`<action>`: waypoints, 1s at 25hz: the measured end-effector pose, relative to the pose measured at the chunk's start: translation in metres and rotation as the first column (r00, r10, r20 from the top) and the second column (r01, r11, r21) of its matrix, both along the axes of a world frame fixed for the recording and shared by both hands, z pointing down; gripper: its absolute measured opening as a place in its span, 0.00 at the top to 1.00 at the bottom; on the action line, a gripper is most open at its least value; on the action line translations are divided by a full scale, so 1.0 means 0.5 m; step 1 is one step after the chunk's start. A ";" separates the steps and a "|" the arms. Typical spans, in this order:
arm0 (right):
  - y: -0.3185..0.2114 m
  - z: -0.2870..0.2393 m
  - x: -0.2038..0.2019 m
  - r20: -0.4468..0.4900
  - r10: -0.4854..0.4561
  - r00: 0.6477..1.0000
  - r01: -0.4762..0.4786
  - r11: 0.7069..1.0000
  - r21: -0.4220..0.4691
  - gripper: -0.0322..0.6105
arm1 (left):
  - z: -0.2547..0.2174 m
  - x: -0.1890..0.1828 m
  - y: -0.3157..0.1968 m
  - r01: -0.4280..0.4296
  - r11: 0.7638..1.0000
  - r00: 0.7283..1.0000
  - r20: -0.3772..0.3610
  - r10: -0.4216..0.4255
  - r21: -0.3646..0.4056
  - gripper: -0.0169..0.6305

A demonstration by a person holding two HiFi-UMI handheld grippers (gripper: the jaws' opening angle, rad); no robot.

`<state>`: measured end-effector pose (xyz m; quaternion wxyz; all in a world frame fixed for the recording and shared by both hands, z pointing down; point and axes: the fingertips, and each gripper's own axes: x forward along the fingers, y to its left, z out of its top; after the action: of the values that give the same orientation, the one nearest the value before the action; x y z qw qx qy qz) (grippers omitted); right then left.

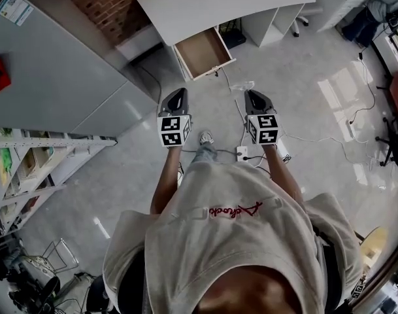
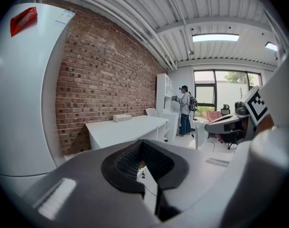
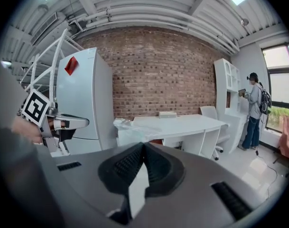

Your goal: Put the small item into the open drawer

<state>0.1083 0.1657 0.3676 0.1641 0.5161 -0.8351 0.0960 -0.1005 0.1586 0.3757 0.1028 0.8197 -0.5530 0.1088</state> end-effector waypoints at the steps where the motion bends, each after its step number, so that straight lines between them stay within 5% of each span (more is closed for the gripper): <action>1: -0.027 -0.002 -0.009 -0.001 0.001 1.000 -0.001 1.000 0.002 0.93 | 0.000 -0.007 -0.027 -0.002 1.000 1.000 -0.001 0.002 0.000 0.96; 14: -0.328 -0.013 -0.079 -0.018 0.034 0.999 -0.033 0.999 0.014 0.93 | -0.008 -0.078 -0.343 -0.035 0.999 0.999 -0.011 0.036 0.010 0.96; 25: -0.402 0.020 -0.088 -0.032 0.047 0.998 -0.048 0.998 -0.029 0.93 | 0.025 -0.088 -0.421 -0.049 0.998 0.999 -0.020 0.048 -0.025 0.96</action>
<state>0.0641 -0.0351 0.3775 0.1824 0.5347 -0.8186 0.1041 -0.1447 -0.0521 0.3884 0.1159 0.8325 -0.5304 0.1103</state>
